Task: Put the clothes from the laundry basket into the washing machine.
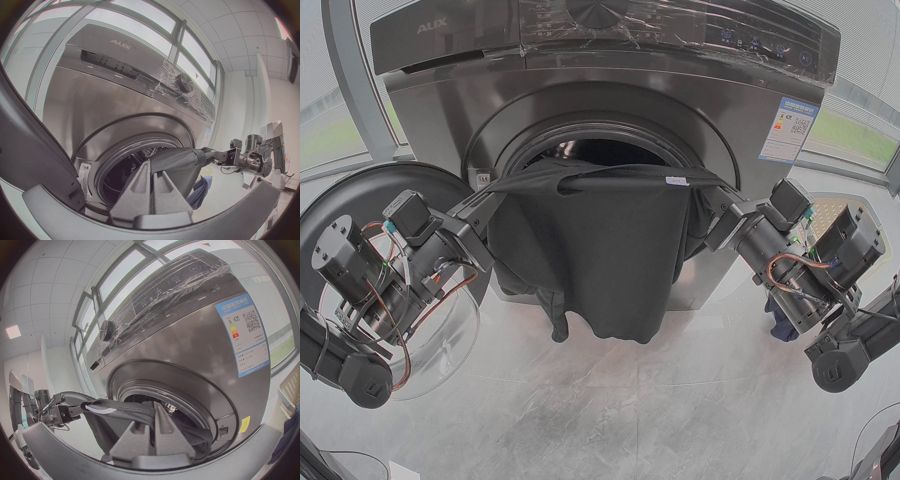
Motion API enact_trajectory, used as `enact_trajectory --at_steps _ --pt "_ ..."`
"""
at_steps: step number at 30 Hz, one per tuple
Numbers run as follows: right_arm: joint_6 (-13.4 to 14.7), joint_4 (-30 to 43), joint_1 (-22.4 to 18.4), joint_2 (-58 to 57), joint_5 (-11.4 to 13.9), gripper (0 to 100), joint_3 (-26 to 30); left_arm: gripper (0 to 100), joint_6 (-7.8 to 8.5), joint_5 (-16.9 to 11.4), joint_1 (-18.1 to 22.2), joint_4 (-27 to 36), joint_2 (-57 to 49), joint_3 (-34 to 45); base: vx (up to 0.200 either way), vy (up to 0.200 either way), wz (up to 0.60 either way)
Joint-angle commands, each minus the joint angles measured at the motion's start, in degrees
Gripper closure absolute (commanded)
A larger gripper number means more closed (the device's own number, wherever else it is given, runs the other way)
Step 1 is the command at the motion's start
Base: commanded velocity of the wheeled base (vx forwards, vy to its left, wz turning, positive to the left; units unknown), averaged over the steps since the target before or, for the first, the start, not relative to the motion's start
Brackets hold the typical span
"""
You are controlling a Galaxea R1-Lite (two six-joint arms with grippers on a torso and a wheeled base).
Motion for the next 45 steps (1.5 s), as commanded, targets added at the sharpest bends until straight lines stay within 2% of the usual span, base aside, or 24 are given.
enact_trajectory --at_steps 1,7,8,9,12,15,18,22,29,37,45 --pt "0.1 -0.1 0.0 0.2 0.1 100 0.2 100 -0.06 0.0 0.0 0.0 0.1 0.2 0.000 0.000 0.00" --pt "0.1 -0.1 0.0 0.2 0.2 100 1.7 100 -0.06 -0.1 -0.6 0.0 0.2 0.1 0.000 0.000 0.00" --pt "0.1 -0.1 0.0 0.3 0.2 100 2.5 100 -0.06 -0.1 -1.7 0.0 0.2 0.1 0.000 0.000 0.00" --pt "0.1 -0.1 0.1 0.5 0.2 0 3.0 100 -0.06 -0.1 -2.6 0.0 0.3 0.3 0.000 0.000 0.00" --pt "0.5 0.3 0.9 2.7 0.2 0 5.2 100 -0.06 0.0 -5.5 0.0 1.1 0.3 0.000 0.000 0.00" --pt "0.0 0.6 1.1 8.0 0.8 0 8.8 100 -0.06 0.0 -6.6 0.9 2.4 -2.2 0.000 0.000 0.00" --pt "-0.4 0.1 1.8 13.8 1.1 0 8.8 100 -0.06 0.2 -8.9 2.8 3.3 -5.7 0.000 0.000 0.00" --pt "-0.9 0.0 2.1 18.9 2.4 0 5.3 100 0.03 0.8 -10.9 4.7 4.7 -8.4 0.000 0.000 0.00" --pt "-1.1 -0.1 2.6 24.4 4.5 0 -0.5 100 0.11 0.8 -11.5 3.9 6.9 -9.7 0.000 0.000 0.00" --pt "-1.2 -0.1 5.5 29.3 4.6 0 -8.0 100 0.11 0.7 -11.9 3.8 7.2 -9.8 0.000 0.000 0.00" --pt "-1.4 -0.1 5.2 35.2 4.4 0 -16.1 100 0.11 0.7 -12.3 3.8 6.4 -9.8 0.000 0.000 0.00"
